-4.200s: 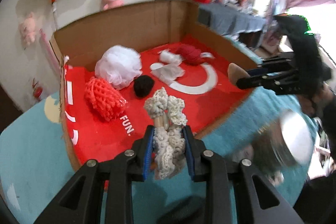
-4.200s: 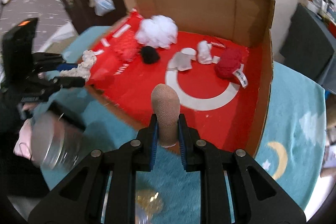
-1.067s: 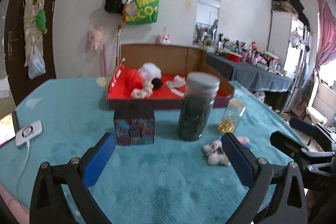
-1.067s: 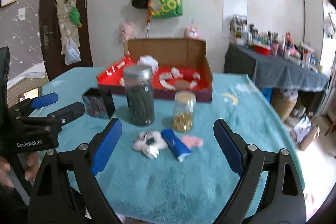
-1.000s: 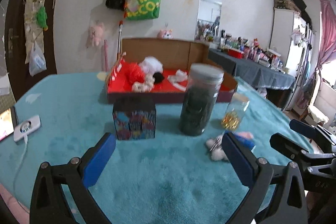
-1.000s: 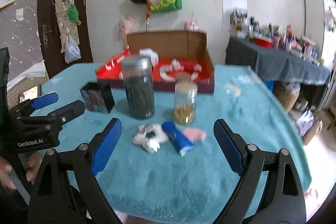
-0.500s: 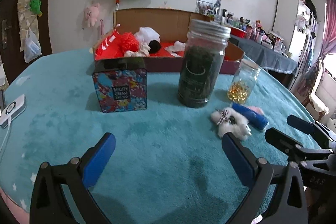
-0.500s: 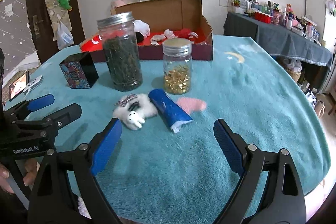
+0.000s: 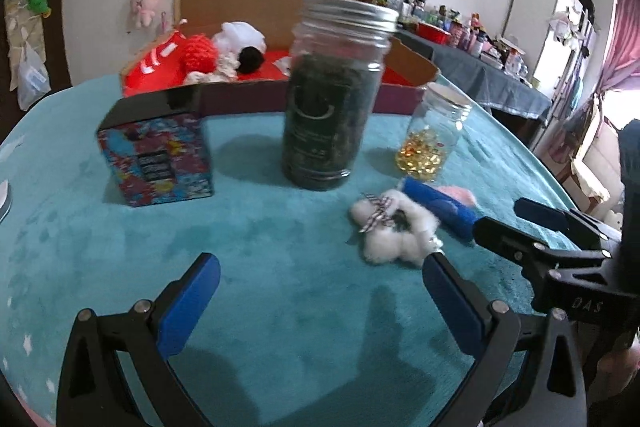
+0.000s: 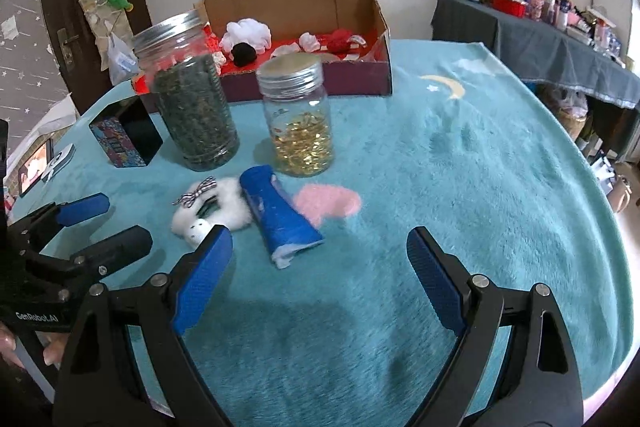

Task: Organize soft objects
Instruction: 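Grasp the white plush bunny with the left tool while the right tool grasps the blue rolled cloth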

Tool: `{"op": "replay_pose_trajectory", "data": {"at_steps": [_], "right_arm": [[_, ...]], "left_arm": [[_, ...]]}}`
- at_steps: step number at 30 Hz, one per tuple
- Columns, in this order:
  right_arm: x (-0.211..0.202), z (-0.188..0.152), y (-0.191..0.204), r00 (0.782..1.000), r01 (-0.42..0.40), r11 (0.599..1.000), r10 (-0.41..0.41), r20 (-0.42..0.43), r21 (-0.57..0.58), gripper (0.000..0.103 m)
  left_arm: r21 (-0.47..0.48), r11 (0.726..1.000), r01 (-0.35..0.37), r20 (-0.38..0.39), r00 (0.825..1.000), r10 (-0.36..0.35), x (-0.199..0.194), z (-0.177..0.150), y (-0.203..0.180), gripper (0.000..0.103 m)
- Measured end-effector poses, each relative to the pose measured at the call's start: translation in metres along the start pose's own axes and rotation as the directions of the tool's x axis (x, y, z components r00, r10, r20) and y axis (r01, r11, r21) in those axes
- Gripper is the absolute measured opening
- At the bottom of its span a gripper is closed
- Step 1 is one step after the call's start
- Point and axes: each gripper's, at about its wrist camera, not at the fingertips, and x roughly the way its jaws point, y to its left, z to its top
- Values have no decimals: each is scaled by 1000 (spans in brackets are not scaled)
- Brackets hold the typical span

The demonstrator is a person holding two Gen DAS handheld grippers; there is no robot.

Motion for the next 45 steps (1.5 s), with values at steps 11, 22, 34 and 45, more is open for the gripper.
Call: {"op": "replay_pose_trajectory", "data": {"at_steps": [11,22,34,45], "right_arm": [[11,18,-38,994,-92,995,93,-59,27,90],[15,22,-31,984,-156,988,154,-84,-18,90],[31,23,8,979,-179,969,157,-132,-173,83],[26,16,23,980,-193,965,181,-84,-180,22]], "left_arm": [[77,997,9,-124,992,1,36,20,-29,103],[144,987,-77,-162,982,100,36,22,-5,103],[214,977,-1,-185,982,41,45,27,-7,103],[200,968,155,-140,982,-129,35,36,0,48]]}}
